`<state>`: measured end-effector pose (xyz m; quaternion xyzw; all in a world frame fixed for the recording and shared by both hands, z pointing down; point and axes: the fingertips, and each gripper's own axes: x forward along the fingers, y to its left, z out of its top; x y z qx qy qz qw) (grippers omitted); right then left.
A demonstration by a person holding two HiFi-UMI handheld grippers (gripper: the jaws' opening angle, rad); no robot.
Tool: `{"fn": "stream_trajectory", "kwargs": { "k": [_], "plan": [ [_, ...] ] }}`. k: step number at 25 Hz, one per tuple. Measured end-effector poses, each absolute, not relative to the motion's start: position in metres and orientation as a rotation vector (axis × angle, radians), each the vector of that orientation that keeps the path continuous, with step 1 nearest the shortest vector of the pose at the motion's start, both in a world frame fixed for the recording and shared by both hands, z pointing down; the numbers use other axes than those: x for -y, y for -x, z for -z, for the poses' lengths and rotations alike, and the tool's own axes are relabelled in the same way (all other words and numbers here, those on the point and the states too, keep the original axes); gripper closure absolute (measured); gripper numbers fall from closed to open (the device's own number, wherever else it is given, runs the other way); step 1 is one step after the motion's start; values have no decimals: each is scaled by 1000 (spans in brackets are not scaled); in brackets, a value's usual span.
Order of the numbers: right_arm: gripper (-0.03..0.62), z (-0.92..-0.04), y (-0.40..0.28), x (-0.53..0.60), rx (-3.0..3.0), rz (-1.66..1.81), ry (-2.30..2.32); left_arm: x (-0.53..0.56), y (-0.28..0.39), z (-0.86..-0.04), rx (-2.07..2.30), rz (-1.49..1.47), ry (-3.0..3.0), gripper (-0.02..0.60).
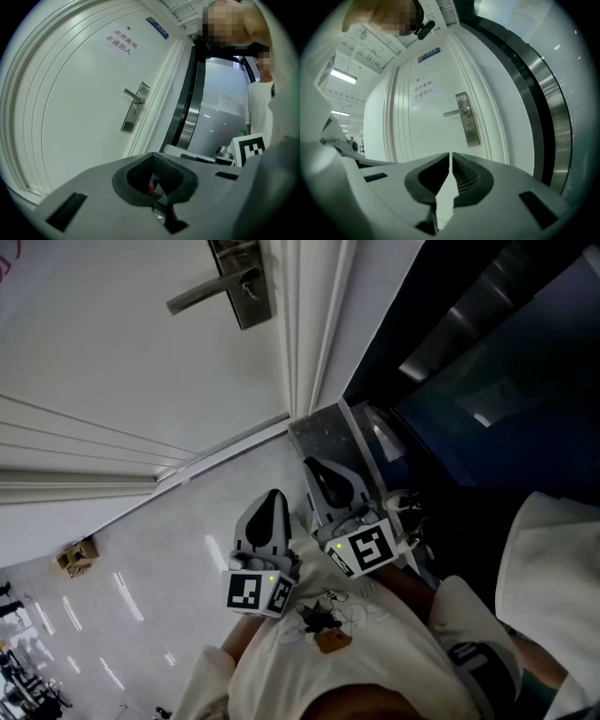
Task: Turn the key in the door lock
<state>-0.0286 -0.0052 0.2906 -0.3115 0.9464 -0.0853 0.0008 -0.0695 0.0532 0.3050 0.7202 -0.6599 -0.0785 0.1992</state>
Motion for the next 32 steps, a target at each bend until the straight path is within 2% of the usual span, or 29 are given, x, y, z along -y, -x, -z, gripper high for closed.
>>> {"fn": "stream_trajectory", "kwargs": {
  "k": [7,11,13,20,32],
  "plan": [
    [582,-300,34,37,-2963,309,965,-28,76,-324,1852,182,-1947,577],
    [522,-297,65,76,-2974,222,979,18,100,-323,1818,205,-1998,575],
    [516,-295,82,100,-2974,168,1026,41,119,-321,1804,214,-2032,577],
    [514,-258,135,162,-2911,-186,1239,96,188,-307,1767,195,-2125,577],
    [513,-227,163,228,-2896,-483,1386,143,210,-289,1778,166,-2170,577]
  ]
}}
